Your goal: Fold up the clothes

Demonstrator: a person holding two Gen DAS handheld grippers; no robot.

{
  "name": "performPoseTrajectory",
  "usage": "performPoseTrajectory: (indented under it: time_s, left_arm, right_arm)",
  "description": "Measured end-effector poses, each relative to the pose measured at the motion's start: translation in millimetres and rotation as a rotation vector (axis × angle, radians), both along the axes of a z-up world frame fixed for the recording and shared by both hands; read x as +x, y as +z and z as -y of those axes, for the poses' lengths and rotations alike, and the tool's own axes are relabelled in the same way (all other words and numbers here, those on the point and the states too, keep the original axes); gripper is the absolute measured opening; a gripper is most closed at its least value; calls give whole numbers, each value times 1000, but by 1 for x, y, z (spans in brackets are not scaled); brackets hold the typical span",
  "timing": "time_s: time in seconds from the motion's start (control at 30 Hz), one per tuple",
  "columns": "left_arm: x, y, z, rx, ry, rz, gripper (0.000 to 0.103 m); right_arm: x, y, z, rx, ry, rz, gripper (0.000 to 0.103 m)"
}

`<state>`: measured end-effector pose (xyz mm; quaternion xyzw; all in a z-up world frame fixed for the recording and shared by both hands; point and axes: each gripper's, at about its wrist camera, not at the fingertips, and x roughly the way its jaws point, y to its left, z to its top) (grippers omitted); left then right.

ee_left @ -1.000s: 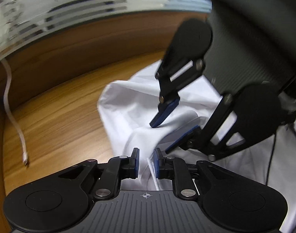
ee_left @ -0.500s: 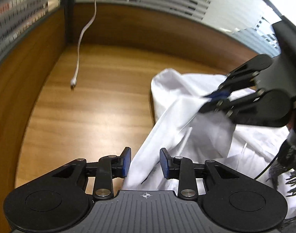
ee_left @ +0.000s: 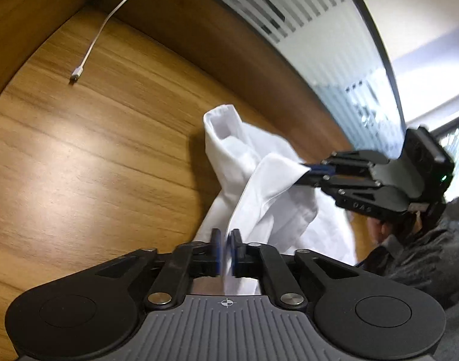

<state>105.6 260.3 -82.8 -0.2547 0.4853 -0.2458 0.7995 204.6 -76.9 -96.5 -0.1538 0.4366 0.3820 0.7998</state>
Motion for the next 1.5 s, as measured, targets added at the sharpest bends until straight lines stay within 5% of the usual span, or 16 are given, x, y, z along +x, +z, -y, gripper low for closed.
performPoseTrajectory:
  time_s: [0.07, 0.33, 0.8, 1.0, 1.1, 1.13, 1.23, 1.33, 1.5]
  left_arm:
    - [5, 5, 13, 73, -29, 49, 42]
    - [-1, 39, 87, 480, -182, 369, 56]
    - [17, 13, 146, 738, -365, 416, 55]
    - [23, -3, 157, 775, -377, 402, 50]
    - [18, -9, 155, 761, -375, 408, 39]
    - [17, -11, 153, 756, -379, 406, 22]
    - [13, -11, 144, 720, -342, 404, 14]
    - [13, -6, 128, 643, -261, 376, 11]
    - [32, -4, 89, 422, -87, 184, 11]
  right_arm:
    - [1, -1, 0, 4, -12, -11, 7]
    - [7, -5, -2, 2, -45, -47, 7]
    - [11, -9, -1, 23, -62, -85, 7]
    - [9, -6, 0, 28, -66, -76, 7]
    - [8, -6, 2, 29, -70, -77, 7]
    - [8, -6, 3, 30, -70, -79, 7]
    - [8, -7, 4, 32, -83, -82, 7]
    - [9, -10, 5, 27, -92, -84, 7]
    - [11, -19, 3, 42, -103, -134, 9]
